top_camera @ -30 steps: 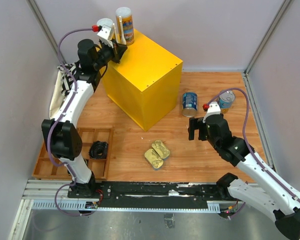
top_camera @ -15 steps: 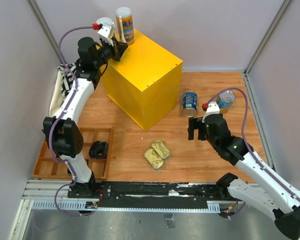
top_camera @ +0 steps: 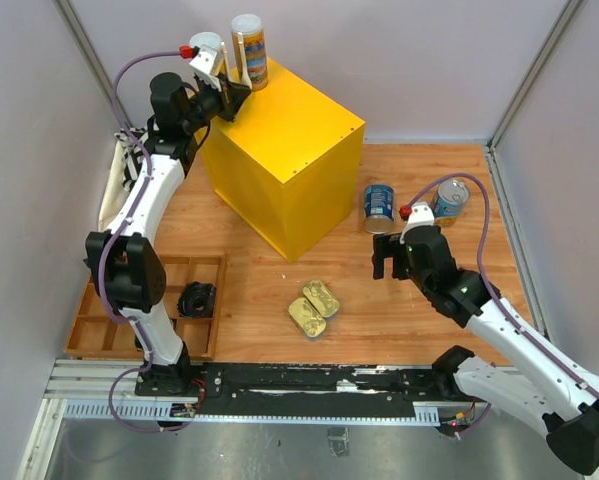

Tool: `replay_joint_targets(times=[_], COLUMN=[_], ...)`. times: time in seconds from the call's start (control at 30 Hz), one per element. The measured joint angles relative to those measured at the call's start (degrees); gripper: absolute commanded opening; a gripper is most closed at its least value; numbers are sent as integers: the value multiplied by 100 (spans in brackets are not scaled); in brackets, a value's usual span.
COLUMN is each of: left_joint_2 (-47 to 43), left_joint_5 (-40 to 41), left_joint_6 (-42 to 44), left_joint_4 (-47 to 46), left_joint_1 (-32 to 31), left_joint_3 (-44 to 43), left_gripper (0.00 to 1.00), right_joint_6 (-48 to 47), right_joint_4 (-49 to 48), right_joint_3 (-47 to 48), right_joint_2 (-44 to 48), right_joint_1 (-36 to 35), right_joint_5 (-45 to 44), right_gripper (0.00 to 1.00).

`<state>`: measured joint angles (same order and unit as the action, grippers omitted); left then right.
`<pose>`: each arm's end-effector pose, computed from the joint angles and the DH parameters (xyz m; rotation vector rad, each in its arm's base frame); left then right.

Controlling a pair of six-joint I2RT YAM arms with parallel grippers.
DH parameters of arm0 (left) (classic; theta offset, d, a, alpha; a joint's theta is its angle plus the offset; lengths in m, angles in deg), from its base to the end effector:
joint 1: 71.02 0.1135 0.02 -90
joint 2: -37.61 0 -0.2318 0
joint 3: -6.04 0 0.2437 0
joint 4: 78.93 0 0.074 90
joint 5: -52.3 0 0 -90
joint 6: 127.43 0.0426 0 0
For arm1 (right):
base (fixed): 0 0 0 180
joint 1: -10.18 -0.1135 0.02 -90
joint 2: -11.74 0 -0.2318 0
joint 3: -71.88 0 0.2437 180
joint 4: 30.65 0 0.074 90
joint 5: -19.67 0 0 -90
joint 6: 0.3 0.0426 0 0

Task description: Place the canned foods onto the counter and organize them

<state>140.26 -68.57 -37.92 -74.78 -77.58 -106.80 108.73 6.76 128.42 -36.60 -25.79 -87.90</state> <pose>0.4153 -0.0698 0.3944 0.5153 1.4085 -0.4931 0.1752 0.1113 0.2655 -0.1186 2.0627 0.2753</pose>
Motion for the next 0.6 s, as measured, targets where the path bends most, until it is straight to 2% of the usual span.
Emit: replay_joint_targets(times=[0.13,0.3,0.4,0.5,0.6], left_joint_2=[11,-7,-219,-695,-1322], left_joint_5=[-92,-210,-170,192,664], left_joint_6=[-74,-518,-837,-994,-1056], left_joint_4=[0,-83,-238,-310,-337], left_joint_1=[7,7,-37,-275,-857], left_joint_3=[-11,26,350,892,1425], left_gripper=[1,10,14,19,27], right_joint_6=[2,2,2,0,-2], right_joint_4=[-31,-17,59,170,219], right_joint_3=[9,13,50,138,271], right_joint_2=[-31,2,92,149,133], right_joint_1=[0,0,0,4,153], right_joint_5=[4,2,-22,-101,-122], right_gripper=[98,98,98,98,98])
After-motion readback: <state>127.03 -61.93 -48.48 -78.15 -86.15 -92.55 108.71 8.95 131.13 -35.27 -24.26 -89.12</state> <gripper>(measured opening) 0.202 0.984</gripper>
